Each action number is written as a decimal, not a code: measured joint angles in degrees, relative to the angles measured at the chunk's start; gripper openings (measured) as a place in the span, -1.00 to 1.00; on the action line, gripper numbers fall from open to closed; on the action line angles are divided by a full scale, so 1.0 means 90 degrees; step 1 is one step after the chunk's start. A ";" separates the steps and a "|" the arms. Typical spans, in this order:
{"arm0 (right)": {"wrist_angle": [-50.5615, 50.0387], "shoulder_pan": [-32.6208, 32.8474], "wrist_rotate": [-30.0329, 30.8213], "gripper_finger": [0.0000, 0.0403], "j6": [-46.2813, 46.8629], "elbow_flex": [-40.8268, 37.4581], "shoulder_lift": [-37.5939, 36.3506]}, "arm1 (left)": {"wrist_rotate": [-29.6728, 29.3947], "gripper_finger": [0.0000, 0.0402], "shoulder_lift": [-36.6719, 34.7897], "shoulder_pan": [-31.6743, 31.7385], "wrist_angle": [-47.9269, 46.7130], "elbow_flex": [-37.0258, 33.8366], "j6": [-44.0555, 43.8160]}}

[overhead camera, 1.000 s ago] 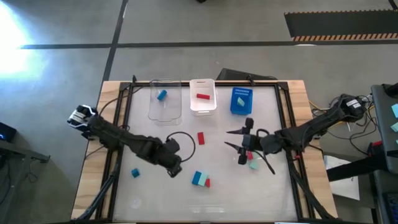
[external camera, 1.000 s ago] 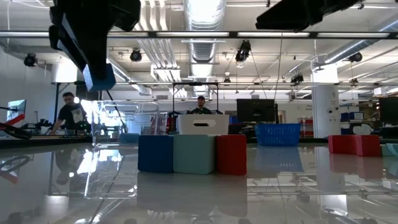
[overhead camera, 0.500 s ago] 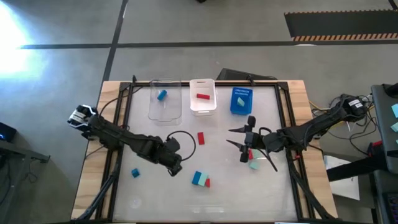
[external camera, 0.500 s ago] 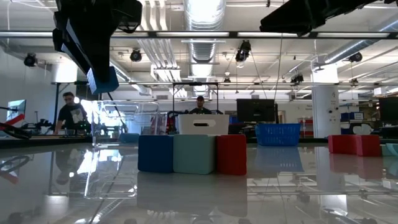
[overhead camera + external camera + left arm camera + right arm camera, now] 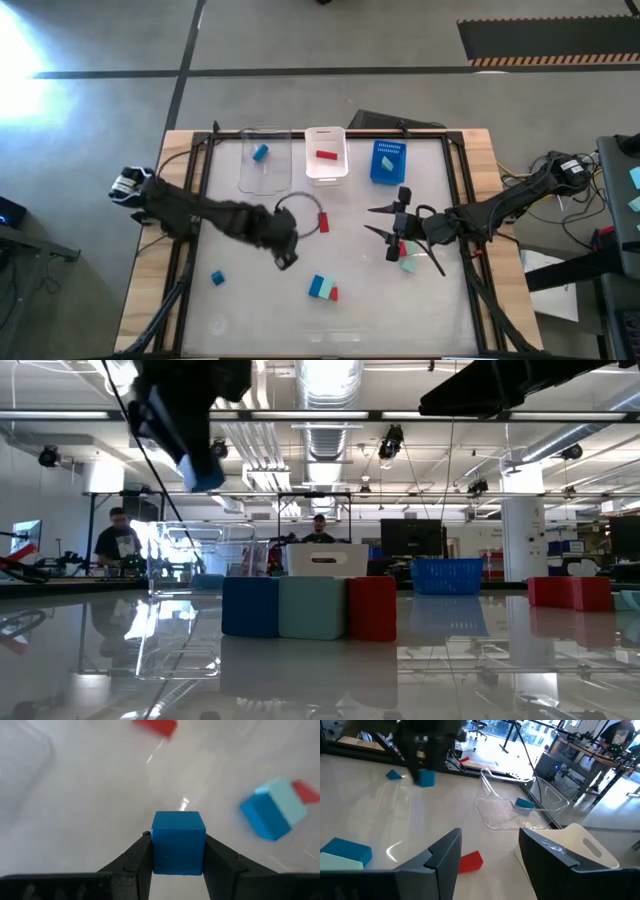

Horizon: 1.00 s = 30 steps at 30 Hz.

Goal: Sort & place blocks by color
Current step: Put the right blue block into the transparent bin

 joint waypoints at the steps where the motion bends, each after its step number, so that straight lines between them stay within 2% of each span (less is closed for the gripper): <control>1: 0.0002 0.0000 0.0005 -0.06 -0.0021 0.0000 0.0000 | -0.0011 -0.42 -0.0004 0.0163 -0.0064 0.0112 0.0274; 7: 0.0000 0.0000 0.0010 -0.06 -0.0038 0.0000 -0.0009 | -0.0015 -0.42 -0.0013 0.1392 -0.0476 0.0700 0.2173; 11: 0.0002 0.0000 0.0012 -0.06 -0.0102 0.0000 -0.0034 | -0.0208 -0.42 -0.0017 0.2515 -0.0732 0.0898 0.3286; 15: 0.0002 0.0000 0.0012 -0.06 -0.0105 0.0000 -0.0076 | -0.0296 -0.42 0.0022 0.3897 -0.0577 0.0692 0.4230; 20: 0.0000 0.0000 0.0012 -0.06 -0.0041 0.0000 -0.0083 | -0.0266 -0.42 0.0250 0.5391 -0.0100 0.0151 0.4521; 23: 0.0000 0.0000 0.0012 -0.06 -0.0041 0.0000 -0.0083 | 0.0031 -0.42 0.0340 0.5789 0.0309 -0.0135 0.4758; 30: 0.0000 0.0000 0.0012 -0.06 -0.0043 0.0000 -0.0083 | 0.0199 -0.34 0.0449 0.5846 0.0916 -0.0513 0.4822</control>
